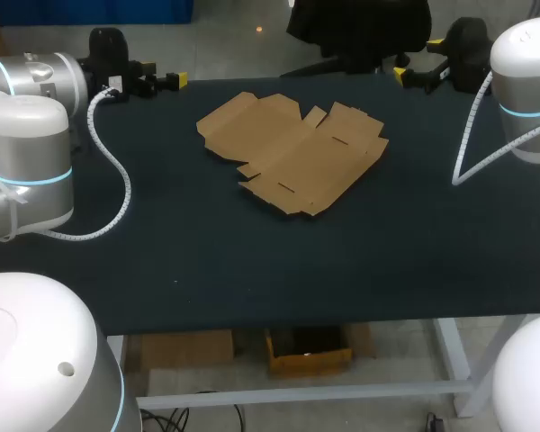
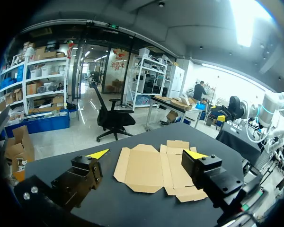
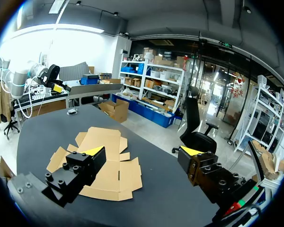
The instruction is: Assemble the packaging by folding the flat box into shape, placing the metal phone stand inside, and closing the box properly
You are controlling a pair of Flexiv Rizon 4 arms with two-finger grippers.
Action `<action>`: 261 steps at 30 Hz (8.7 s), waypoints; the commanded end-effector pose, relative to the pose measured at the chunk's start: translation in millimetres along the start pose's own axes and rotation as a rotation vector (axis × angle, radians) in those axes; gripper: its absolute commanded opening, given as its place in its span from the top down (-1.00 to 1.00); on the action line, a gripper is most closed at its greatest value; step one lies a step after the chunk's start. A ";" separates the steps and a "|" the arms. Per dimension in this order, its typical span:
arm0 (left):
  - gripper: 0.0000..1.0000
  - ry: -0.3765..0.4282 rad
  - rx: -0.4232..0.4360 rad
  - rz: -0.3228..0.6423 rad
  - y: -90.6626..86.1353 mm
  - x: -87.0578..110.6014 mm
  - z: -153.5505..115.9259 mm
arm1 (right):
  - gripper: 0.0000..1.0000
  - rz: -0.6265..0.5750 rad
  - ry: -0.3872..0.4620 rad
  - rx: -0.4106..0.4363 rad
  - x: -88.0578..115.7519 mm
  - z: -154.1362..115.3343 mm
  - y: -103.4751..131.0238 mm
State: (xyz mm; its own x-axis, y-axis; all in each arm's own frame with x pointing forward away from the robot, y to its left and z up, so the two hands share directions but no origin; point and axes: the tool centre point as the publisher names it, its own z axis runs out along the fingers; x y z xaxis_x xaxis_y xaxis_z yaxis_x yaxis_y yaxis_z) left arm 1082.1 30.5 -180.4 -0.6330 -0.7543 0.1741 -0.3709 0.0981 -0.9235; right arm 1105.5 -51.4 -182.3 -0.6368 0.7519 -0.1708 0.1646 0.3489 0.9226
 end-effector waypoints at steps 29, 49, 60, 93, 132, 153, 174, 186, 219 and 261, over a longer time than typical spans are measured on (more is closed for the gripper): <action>-1.00 -0.001 0.004 0.000 0.8 -0.2 1.1 | -1.00 -0.001 -0.003 -0.004 1.2 0.0 -1.1; -1.00 -0.052 -0.088 -0.049 -1.8 26.4 -8.3 | -1.00 0.090 0.103 0.139 -12.5 -0.5 -5.9; -1.00 -0.115 -0.173 -0.116 2.4 48.5 -16.9 | -1.00 0.170 0.178 0.283 -21.0 -3.0 -22.1; -1.00 -0.260 -0.519 -0.208 33.9 88.8 -38.1 | -1.00 0.283 0.226 0.631 -1.2 -40.6 -58.8; -1.00 -0.447 -0.587 -0.731 111.7 141.7 -25.5 | -1.00 0.446 0.202 0.854 38.2 -75.5 -107.0; -1.00 -0.353 -0.646 -1.124 159.6 178.9 10.8 | -1.00 0.580 0.178 0.915 51.5 -93.4 -143.2; -1.00 -0.303 -0.629 -1.379 187.1 187.2 41.0 | -1.00 0.588 0.178 0.933 47.8 -90.8 -154.5; -0.59 -0.229 -0.610 -1.369 203.6 191.2 67.9 | -1.00 0.595 0.197 0.922 52.5 -93.6 -153.4; 1.00 -0.156 -0.594 -1.330 218.6 162.8 111.2 | -1.00 0.605 0.197 0.937 51.2 -97.8 -151.6; -1.00 -0.123 -0.840 -1.094 211.2 123.9 25.0 | -1.00 0.600 0.203 0.951 53.9 -87.9 -144.9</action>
State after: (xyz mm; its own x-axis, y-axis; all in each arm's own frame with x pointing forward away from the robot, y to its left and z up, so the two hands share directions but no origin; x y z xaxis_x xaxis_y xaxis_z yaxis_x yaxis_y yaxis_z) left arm 942.7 -59.9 -364.6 0.2858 -0.7446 0.6032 -0.9577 -0.2435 0.1532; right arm 980.1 -110.4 -296.7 -0.3579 0.8674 0.3457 0.9317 0.3073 0.1937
